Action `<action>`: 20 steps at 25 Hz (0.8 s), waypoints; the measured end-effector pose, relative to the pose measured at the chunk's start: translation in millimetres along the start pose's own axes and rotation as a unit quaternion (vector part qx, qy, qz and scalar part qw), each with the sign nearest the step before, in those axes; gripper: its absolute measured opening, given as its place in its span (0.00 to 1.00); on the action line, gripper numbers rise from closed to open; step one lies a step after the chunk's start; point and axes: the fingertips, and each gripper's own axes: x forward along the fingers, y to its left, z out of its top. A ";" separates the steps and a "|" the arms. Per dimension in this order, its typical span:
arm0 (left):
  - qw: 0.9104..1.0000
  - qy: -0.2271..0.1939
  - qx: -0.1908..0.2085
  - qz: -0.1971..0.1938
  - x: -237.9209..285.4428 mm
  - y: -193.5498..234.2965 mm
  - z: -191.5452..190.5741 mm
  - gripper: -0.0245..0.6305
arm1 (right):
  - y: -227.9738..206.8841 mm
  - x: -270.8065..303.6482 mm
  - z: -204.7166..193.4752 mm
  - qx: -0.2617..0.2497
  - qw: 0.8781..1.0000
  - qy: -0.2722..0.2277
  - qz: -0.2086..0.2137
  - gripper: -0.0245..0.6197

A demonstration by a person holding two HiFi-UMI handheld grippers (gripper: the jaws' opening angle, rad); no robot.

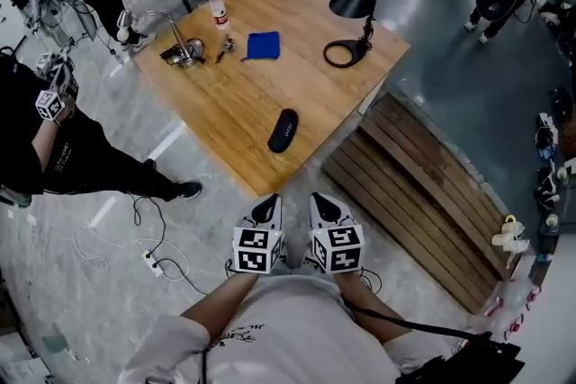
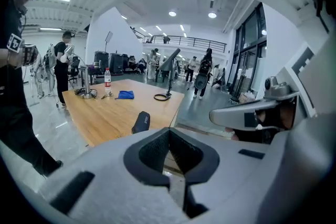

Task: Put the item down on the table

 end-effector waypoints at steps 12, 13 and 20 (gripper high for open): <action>1.000 -0.016 0.006 0.010 -2.7 -7.2 10.5 0.05 | 1.9 -12.3 -5.8 -0.022 1.000 -0.007 -0.010 0.04; 1.000 -0.016 0.007 0.007 -2.2 -8.5 10.6 0.05 | 2.4 -12.7 -6.5 -0.020 1.000 -0.007 -0.010 0.04; 1.000 -0.013 0.012 0.001 0.5 -13.3 12.2 0.05 | -2.7 -16.5 -0.2 -0.015 1.000 -0.013 -0.013 0.04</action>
